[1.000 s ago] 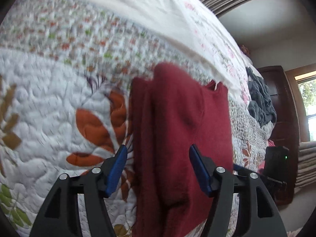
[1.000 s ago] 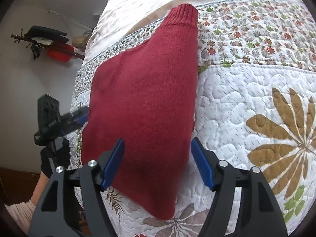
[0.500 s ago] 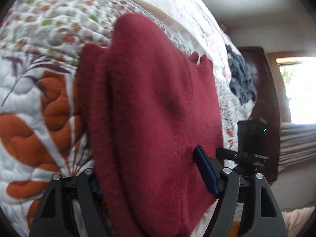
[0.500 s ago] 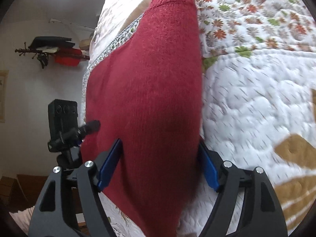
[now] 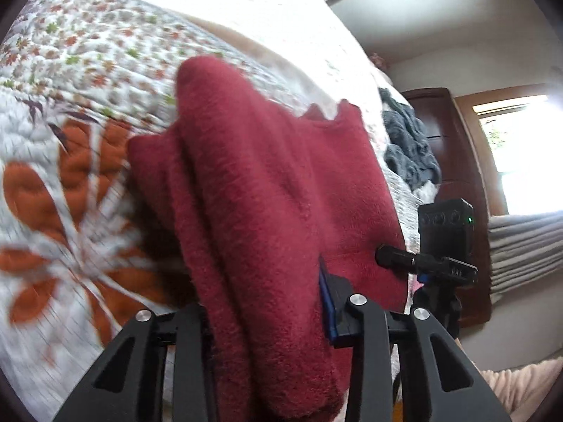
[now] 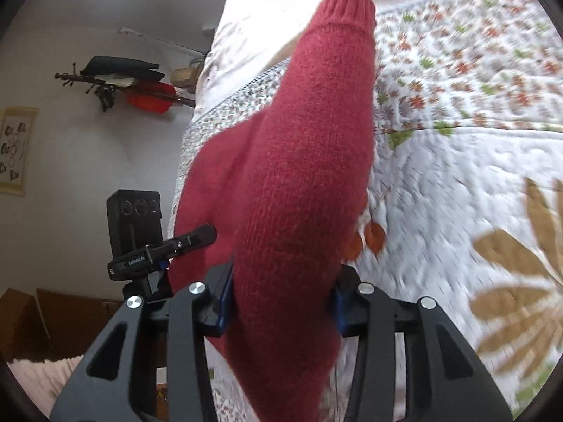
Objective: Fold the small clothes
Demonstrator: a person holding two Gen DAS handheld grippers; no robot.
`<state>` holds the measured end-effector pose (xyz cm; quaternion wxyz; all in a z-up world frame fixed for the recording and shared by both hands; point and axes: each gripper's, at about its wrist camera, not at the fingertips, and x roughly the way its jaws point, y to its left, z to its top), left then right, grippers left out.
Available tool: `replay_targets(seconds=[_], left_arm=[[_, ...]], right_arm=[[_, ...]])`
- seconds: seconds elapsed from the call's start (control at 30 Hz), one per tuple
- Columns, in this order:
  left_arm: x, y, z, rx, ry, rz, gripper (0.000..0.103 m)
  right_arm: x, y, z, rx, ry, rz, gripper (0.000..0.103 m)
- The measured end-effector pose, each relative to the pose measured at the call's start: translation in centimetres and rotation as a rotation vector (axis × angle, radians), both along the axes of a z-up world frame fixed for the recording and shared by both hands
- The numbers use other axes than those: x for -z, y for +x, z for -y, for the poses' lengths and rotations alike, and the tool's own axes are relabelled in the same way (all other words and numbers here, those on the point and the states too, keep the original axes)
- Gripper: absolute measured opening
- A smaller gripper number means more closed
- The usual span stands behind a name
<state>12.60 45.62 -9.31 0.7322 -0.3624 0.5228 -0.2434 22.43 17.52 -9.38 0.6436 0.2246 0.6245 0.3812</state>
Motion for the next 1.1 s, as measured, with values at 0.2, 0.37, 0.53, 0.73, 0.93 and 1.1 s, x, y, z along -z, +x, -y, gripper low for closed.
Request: replay_targets(seconds=[0.2, 0.37, 0.53, 0.73, 0.93, 1.1], left_arm=[[-3.4, -3.7, 5.9, 0.031, -0.039, 0.026, 0.035], [-4.7, -7.1, 11.4, 0.069, -0.075, 0.01, 0.035], [-3.7, -10.0, 15.9, 0.097, -0.072, -0.031, 0.035], [0.3, -11.6, 17.8, 0.084, -0.045, -0.099, 0.035], [2.5, -11.9, 18.7, 0.099, 0.007, -0.073, 0.038], [3.2, -12.0, 19.0, 0.096, 0.025, -0.07, 0.048]], right_arm=[[-3.8, -4.2, 6.5, -0.01, -0.013, -0.004, 0.041], [-5.2, -9.2, 12.0, 0.02, -0.036, -0.045, 0.041], [-4.1, -13.1, 15.3, 0.018, -0.072, -0.073, 0.041], [0.8, -14.4, 17.4, 0.04, -0.112, -0.128, 0.042], [3.7, -15.3, 17.7, 0.038, -0.157, -0.106, 0.045], [4.4, -16.0, 18.3, 0.064, -0.158, -0.094, 0.057]])
